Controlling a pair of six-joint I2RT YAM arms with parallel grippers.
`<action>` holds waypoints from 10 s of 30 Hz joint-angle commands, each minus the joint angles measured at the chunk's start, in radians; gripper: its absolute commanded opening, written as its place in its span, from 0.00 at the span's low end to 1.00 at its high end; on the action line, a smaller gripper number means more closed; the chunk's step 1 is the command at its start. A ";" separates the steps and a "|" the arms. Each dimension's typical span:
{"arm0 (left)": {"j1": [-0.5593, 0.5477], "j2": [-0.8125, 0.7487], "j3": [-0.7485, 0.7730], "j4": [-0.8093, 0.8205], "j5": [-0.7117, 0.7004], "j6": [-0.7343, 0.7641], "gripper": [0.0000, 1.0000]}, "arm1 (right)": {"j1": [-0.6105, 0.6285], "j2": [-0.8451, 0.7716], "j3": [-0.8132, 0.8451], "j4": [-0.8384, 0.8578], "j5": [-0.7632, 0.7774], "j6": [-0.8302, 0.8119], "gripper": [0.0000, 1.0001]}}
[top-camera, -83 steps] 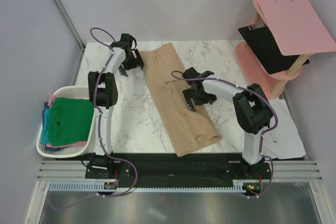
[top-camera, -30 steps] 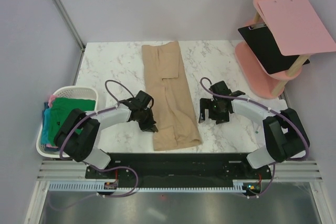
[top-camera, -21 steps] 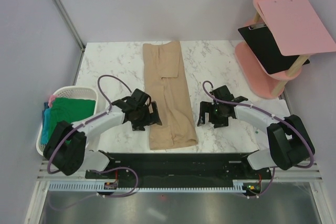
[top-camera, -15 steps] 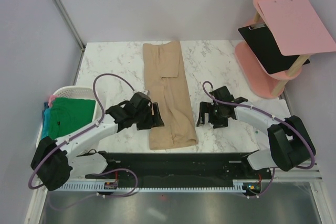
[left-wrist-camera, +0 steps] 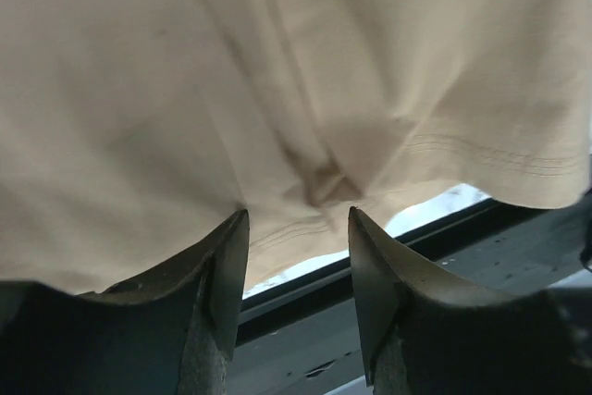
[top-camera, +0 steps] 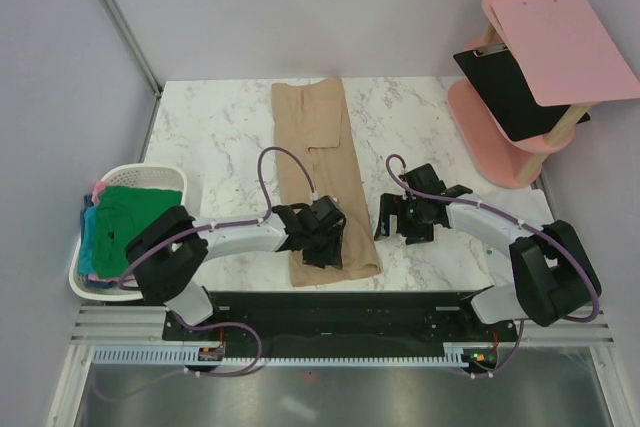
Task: Fold and stack the t-shirts
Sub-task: Rotate the tshirt 80 degrees, then grab the bottom of the folded rectangular tshirt with both arms, then fold the folded rectangular tshirt in 1/3 of the way, then grab one side of the 2/3 rectangular tshirt with both arms, then fold the long partially folded tshirt into a neat square, then smooth out wrinkles on the folded tshirt
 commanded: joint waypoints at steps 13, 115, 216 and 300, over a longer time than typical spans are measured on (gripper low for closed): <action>-0.063 0.026 0.104 0.054 -0.038 -0.038 0.47 | 0.004 0.003 -0.020 0.044 0.001 0.001 0.98; 0.009 -0.353 0.090 -0.334 -0.374 -0.216 0.02 | 0.202 -0.189 0.021 0.095 0.099 -0.018 0.00; 0.293 -0.267 0.117 -0.167 -0.076 0.053 0.02 | 0.162 -0.270 -0.010 0.210 0.202 -0.009 0.00; 0.724 0.604 0.685 0.209 0.502 0.276 0.04 | -0.098 0.452 0.595 0.593 0.448 -0.131 0.98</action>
